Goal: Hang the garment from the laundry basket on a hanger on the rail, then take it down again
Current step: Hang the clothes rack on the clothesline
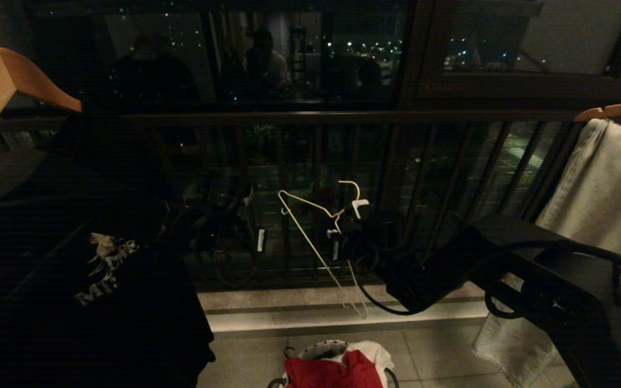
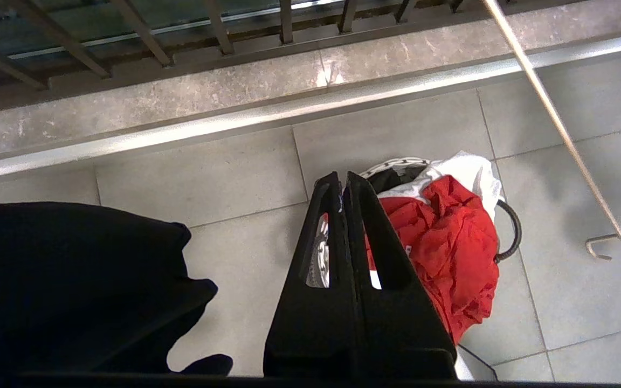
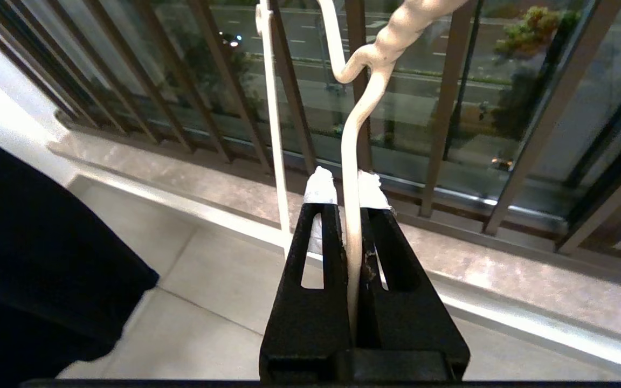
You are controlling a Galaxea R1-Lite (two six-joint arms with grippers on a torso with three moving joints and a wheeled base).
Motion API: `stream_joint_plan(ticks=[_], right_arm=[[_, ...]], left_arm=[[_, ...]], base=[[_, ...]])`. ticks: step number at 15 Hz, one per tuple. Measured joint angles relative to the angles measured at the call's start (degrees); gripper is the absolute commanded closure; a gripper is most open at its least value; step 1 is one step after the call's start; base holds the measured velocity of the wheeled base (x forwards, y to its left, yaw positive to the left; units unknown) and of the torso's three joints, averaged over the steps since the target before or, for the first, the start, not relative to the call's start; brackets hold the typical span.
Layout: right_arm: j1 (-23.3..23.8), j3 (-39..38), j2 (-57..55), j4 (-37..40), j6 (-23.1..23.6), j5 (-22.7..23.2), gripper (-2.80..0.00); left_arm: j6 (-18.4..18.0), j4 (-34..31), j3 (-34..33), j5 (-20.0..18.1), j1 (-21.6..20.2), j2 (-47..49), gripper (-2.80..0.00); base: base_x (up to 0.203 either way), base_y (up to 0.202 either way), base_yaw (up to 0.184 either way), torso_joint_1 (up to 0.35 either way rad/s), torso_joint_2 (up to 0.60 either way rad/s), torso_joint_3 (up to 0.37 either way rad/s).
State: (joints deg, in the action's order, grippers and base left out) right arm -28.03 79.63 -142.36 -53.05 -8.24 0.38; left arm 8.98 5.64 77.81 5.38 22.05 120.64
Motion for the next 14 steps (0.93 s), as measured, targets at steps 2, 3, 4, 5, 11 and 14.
stream_joint_plan(ticks=[2,3,4,5,11,14], right_arm=[[0.0,-0.7,0.3,0.0,-0.3,-0.3,0.0],[0.1,-1.5,0.5,0.1,-0.2,-0.4,0.0],[0.0,-2.1,0.8,0.2,-0.2,-0.5,0.0],[0.0,-2.5,1.1,0.2,-0.2,-0.5,0.0],[0.0,-5.5,3.5,0.3,0.1,-0.7,0.0],[0.1,-8.6,5.3,-0.1,0.0,-0.7,0.0]], left_arm=[[0.0,0.0,-0.1,0.0,0.0,-0.4,0.0],[0.0,0.0,-0.1,0.0,0.1,-0.6,0.0],[0.0,-0.1,-0.1,0.1,0.1,-0.7,0.0],[0.0,-0.4,-0.1,0.3,0.1,-0.8,0.0],[-0.3,-0.5,-0.6,1.4,0.4,-1.5,0.0],[-0.7,-0.6,-1.1,1.5,0.5,-2.4,0.0]], base=[[0.0,0.0,0.0,0.0,0.0,0.0],[0.0,0.0,0.0,0.0,0.0,0.0],[0.0,0.0,0.0,0.0,0.0,0.0],[0.0,0.0,0.0,0.0,0.0,0.0],[0.0,0.0,0.0,0.0,0.0,0.0],[0.0,0.0,0.0,0.0,0.0,0.0]])
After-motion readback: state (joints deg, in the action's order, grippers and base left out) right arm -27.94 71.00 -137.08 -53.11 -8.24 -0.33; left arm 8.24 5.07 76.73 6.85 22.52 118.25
